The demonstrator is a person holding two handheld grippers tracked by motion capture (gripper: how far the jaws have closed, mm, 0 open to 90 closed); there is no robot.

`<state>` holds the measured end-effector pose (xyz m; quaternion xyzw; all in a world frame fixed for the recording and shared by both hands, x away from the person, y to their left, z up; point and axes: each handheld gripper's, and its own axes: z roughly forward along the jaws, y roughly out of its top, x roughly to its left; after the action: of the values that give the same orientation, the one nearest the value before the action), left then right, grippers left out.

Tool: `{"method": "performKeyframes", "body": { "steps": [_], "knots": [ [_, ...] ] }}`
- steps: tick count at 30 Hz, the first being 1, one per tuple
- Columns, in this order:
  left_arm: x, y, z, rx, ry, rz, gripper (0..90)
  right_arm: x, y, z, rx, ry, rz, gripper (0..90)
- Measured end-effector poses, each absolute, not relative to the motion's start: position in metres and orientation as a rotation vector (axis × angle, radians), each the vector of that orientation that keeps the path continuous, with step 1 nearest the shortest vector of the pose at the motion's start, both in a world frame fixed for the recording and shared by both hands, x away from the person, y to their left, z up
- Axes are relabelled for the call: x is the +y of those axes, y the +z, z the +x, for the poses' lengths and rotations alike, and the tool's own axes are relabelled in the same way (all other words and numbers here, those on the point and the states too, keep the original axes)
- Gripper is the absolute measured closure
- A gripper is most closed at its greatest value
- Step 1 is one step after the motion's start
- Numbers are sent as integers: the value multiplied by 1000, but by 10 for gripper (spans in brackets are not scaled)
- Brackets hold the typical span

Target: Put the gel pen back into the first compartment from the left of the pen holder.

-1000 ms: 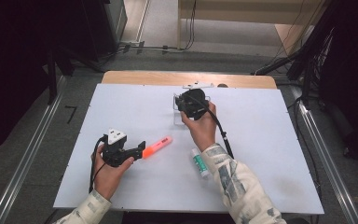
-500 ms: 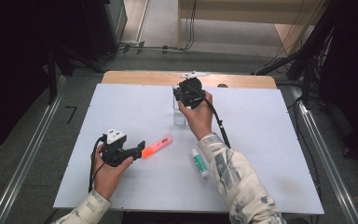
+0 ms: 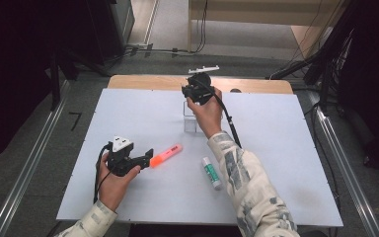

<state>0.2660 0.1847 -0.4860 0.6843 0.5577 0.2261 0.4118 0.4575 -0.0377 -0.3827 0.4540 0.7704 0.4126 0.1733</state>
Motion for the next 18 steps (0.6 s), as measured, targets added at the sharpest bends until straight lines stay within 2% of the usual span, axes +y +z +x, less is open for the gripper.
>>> {"method": "performKeyframes", "body": {
  "steps": [18],
  "knots": [
    [186, -486, 266, 1401, 567, 1722, 228, -27, -384, 484, 2176, 1182, 1321, 792]
  ]
}}
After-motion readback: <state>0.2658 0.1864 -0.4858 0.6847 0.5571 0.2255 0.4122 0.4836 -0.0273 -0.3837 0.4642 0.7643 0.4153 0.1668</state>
